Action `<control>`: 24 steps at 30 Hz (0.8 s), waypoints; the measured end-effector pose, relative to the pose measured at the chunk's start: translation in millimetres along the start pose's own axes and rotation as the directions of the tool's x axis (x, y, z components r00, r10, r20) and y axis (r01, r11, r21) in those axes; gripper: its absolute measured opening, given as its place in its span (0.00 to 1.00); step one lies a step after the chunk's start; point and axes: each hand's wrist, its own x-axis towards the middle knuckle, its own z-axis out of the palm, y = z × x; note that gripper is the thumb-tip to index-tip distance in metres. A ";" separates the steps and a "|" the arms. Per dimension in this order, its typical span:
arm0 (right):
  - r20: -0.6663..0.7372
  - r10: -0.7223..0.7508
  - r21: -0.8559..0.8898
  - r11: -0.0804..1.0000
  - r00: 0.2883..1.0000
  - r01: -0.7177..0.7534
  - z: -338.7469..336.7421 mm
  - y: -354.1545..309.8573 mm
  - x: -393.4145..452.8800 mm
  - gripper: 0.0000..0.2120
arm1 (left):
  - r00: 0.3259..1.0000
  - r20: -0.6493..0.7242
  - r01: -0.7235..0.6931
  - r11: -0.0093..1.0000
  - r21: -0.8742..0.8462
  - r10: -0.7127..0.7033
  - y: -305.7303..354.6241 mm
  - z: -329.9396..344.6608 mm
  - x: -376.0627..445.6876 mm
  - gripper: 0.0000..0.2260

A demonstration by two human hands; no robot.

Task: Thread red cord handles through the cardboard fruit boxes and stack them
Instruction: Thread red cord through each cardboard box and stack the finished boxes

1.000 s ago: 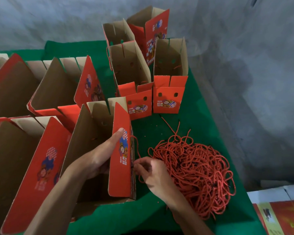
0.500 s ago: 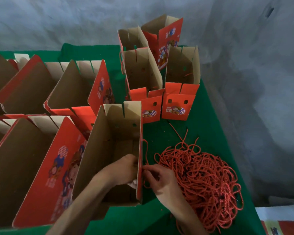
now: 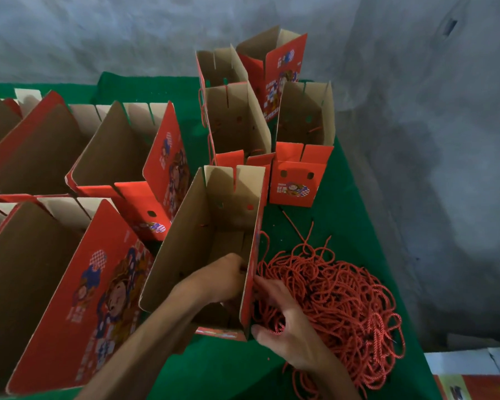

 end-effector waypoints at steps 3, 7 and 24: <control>-0.032 0.015 -0.051 0.999 0.999 -0.017 4.7 7.4 4.4 0.49 | 0.998 -0.059 -0.003 1.000 0.019 0.005 2.9 5.5 8.6 0.09; -0.249 -0.033 -0.315 0.948 0.968 -0.049 12.7 14.2 23.6 0.47 | 0.974 -0.198 -0.106 0.994 0.037 0.111 8.3 5.4 17.9 0.12; -0.317 -0.206 -0.727 0.679 0.926 -0.099 28.0 5.5 84.0 0.11 | 0.686 -0.415 -0.237 0.722 0.649 0.598 -2.9 -35.5 26.4 0.09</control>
